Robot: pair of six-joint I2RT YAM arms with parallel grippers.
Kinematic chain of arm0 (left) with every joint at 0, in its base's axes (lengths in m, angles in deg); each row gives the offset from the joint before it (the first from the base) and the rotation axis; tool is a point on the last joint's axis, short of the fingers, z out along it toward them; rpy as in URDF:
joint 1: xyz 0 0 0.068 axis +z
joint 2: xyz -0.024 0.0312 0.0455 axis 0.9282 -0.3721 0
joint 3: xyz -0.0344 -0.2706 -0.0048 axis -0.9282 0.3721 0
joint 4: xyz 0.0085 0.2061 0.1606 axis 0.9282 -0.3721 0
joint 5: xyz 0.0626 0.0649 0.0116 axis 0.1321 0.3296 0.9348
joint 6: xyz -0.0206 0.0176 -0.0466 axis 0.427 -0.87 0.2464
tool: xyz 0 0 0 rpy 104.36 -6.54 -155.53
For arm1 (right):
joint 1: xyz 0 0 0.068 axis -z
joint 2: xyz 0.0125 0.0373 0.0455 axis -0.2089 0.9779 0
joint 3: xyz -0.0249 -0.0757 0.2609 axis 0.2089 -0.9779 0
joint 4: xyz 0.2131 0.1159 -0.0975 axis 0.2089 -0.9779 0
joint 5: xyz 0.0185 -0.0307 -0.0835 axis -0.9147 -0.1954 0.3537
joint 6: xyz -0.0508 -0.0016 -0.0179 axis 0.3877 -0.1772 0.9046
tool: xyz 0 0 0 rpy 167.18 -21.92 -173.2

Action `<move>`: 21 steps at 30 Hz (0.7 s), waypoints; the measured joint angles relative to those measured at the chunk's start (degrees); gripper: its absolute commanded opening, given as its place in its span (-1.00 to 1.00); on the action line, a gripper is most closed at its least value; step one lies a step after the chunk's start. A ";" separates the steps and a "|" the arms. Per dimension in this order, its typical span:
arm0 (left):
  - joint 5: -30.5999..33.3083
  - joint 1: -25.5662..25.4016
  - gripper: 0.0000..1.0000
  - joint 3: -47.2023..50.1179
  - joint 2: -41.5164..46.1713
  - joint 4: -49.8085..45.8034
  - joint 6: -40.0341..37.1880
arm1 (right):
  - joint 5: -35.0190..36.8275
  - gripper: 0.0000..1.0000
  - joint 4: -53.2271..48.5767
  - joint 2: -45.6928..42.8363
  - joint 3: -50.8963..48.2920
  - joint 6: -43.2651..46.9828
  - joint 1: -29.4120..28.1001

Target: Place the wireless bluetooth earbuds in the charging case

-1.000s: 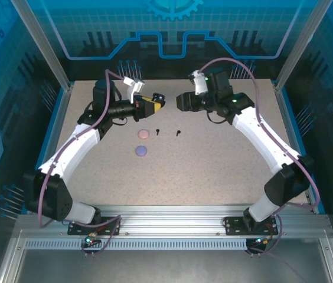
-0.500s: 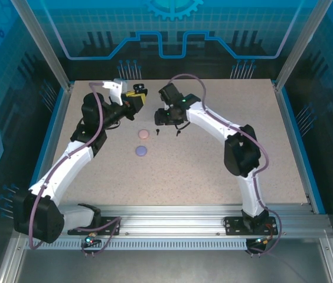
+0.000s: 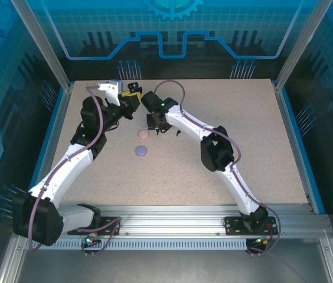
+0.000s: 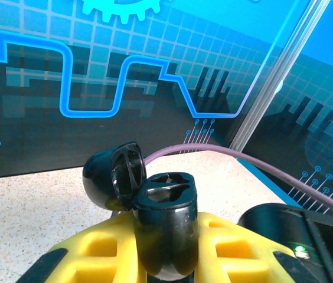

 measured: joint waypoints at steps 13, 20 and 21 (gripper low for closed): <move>0.37 0.00 -1.00 0.57 0.02 2.05 1.46 | 4.20 -0.30 -3.10 5.46 6.01 -2.23 -0.44; 0.37 0.00 -1.00 0.66 0.00 2.62 1.49 | 4.81 -0.36 -3.30 8.35 8.81 -2.80 -0.46; 0.37 0.00 -1.00 0.66 0.00 2.71 1.49 | 4.83 -0.36 -3.54 8.61 8.81 -2.84 -0.46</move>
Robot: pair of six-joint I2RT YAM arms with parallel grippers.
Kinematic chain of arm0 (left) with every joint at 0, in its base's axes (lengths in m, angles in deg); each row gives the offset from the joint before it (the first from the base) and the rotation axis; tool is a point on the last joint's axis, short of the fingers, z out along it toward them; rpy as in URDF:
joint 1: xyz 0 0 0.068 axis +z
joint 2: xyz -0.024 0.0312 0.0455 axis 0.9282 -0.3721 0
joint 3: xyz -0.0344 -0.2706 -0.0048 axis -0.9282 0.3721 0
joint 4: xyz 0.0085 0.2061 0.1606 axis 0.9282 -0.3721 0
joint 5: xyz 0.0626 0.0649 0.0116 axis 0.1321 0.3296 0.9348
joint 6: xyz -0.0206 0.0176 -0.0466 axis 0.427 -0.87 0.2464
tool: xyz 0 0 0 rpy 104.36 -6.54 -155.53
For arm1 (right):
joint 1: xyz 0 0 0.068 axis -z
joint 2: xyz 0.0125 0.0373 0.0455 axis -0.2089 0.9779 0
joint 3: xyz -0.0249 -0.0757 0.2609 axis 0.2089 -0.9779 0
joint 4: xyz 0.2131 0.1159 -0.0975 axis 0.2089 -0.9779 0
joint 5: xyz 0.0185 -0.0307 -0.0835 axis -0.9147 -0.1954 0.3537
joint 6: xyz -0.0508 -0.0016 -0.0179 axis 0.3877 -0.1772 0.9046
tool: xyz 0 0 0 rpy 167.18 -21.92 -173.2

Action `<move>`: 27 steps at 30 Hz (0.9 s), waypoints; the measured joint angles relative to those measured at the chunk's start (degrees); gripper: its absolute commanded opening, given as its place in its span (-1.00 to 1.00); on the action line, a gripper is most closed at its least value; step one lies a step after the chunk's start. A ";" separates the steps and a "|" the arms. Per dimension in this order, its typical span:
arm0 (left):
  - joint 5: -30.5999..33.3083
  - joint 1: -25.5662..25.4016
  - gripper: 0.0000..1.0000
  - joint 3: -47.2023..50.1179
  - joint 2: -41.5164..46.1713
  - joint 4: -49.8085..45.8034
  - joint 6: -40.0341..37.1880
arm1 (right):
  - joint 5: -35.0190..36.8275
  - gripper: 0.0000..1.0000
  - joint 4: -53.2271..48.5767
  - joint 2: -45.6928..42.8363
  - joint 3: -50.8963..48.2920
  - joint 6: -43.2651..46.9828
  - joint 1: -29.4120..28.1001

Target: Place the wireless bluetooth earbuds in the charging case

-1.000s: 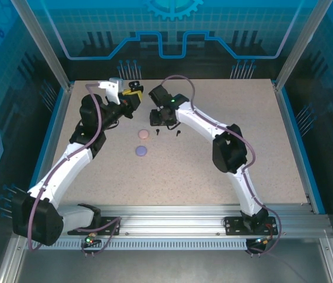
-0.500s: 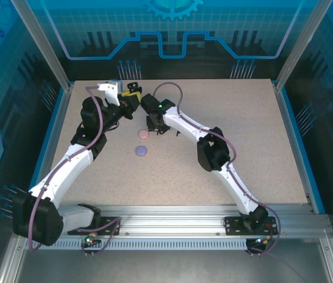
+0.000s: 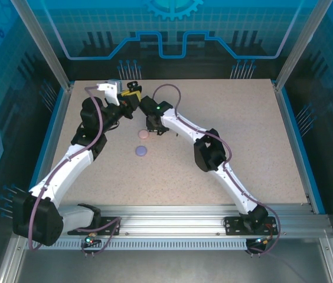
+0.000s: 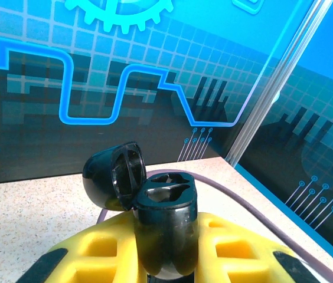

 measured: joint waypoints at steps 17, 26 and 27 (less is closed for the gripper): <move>-0.02 0.00 -1.00 0.48 0.00 0.46 1.44 | 0.66 -0.47 -1.03 1.01 0.79 -0.20 -0.17; 0.00 0.00 -1.00 0.55 0.00 0.48 1.62 | 1.60 -0.50 -1.31 1.46 1.51 -0.13 -0.63; 0.00 0.00 -1.00 0.55 0.00 0.48 1.70 | 1.73 -0.50 -1.33 1.46 1.51 -0.13 -0.70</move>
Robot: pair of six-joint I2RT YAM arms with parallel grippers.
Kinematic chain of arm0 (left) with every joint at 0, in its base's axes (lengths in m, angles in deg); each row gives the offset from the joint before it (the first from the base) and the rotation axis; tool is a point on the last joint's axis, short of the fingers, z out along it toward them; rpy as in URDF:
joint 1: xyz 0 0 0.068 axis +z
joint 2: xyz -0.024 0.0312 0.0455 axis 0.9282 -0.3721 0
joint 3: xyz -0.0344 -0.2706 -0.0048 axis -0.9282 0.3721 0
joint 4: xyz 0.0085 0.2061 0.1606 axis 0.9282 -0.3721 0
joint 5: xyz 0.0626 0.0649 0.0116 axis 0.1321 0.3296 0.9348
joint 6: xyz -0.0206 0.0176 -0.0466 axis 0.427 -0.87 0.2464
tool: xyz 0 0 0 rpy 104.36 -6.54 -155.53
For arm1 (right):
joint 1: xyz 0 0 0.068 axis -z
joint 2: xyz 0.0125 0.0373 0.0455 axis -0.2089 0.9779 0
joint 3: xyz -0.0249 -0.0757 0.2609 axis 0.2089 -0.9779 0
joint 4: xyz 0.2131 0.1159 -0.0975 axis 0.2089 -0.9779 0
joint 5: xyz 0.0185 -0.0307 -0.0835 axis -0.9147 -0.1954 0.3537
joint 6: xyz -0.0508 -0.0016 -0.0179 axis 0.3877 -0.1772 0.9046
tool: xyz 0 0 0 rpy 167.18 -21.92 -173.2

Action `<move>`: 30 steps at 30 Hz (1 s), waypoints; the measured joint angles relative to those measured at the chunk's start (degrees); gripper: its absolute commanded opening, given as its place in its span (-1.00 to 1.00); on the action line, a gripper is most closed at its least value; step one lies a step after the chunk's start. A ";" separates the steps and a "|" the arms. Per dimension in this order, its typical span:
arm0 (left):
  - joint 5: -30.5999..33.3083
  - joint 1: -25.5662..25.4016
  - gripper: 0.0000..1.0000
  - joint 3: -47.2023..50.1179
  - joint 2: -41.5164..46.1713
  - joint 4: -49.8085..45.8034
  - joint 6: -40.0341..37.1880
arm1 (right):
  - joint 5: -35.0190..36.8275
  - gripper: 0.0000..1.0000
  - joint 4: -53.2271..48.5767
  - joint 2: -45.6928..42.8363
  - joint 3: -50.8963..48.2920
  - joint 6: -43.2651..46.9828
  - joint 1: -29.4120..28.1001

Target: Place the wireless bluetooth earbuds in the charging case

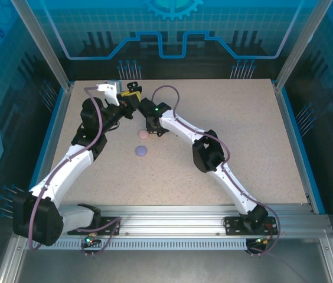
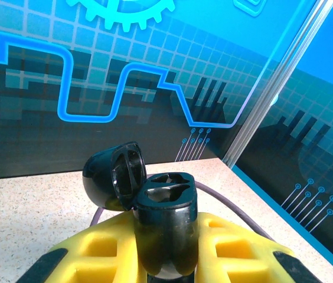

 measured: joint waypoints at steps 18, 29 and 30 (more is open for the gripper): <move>0.00 0.00 -1.00 0.00 -0.02 0.00 1.27 | 2.38 -0.47 1.38 -0.46 -1.68 -0.28 -0.90; -0.07 0.00 -1.00 0.00 -0.55 -0.02 2.29 | 2.34 -0.67 2.73 -1.40 -3.34 -1.14 -1.11; -0.09 0.00 -1.00 0.00 -0.55 -0.02 2.29 | 2.32 -0.67 3.17 -1.81 -4.09 -1.14 -1.09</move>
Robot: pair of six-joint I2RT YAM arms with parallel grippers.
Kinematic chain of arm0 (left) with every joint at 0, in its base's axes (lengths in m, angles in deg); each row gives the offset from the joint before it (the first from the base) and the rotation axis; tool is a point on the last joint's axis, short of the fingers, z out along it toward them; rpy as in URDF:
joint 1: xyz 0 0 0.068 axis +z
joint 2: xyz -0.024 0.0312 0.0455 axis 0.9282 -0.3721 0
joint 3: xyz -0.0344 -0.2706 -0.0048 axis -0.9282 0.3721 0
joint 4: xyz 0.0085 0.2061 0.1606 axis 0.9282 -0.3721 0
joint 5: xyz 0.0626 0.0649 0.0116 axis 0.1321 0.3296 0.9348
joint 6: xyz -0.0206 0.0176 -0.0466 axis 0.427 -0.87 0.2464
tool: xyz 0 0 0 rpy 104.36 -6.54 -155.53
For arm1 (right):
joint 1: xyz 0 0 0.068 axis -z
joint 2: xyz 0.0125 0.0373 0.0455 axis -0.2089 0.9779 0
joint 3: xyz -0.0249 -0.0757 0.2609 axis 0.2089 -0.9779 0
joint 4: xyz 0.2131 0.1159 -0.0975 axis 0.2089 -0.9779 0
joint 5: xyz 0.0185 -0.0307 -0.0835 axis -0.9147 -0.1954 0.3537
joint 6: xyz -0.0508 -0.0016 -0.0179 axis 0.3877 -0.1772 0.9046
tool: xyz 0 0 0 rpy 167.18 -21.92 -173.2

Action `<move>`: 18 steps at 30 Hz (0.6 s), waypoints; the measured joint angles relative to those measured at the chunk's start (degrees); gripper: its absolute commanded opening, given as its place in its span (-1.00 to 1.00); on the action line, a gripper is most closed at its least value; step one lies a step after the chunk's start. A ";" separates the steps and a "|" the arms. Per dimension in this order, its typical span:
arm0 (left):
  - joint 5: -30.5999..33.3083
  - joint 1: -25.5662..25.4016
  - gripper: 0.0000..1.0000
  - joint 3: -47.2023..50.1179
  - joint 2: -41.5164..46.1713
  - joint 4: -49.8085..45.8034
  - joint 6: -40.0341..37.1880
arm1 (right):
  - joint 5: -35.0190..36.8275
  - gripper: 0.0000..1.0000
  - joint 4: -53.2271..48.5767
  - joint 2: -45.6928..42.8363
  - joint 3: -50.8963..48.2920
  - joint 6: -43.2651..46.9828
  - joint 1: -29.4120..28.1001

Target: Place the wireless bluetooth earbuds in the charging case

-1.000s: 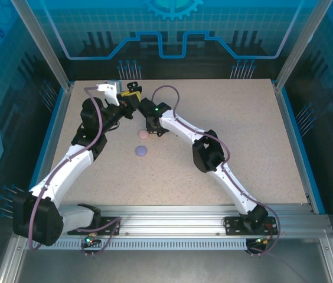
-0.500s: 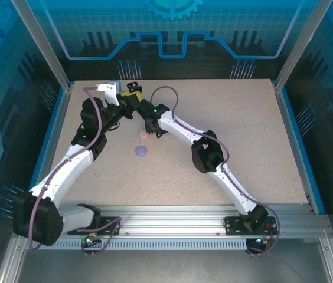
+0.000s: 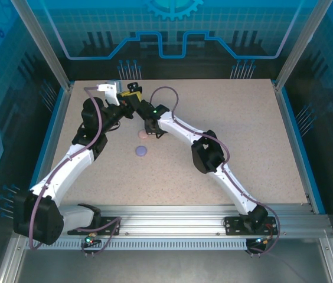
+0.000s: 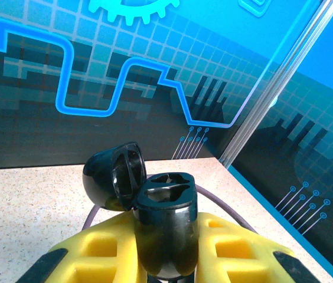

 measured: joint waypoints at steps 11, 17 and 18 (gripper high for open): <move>-3.85 0.00 -1.00 0.00 -1.22 2.51 -1.18 | -1.75 -0.70 4.28 -6.47 -10.23 1.11 0.39; -4.94 0.00 -1.00 3.34 -1.46 9.77 -2.01 | -1.66 -0.71 4.85 -11.54 -12.04 3.17 1.36; -5.14 0.00 -1.00 4.09 -1.46 10.80 -2.32 | -1.57 -0.71 5.05 -12.72 -12.07 3.78 1.51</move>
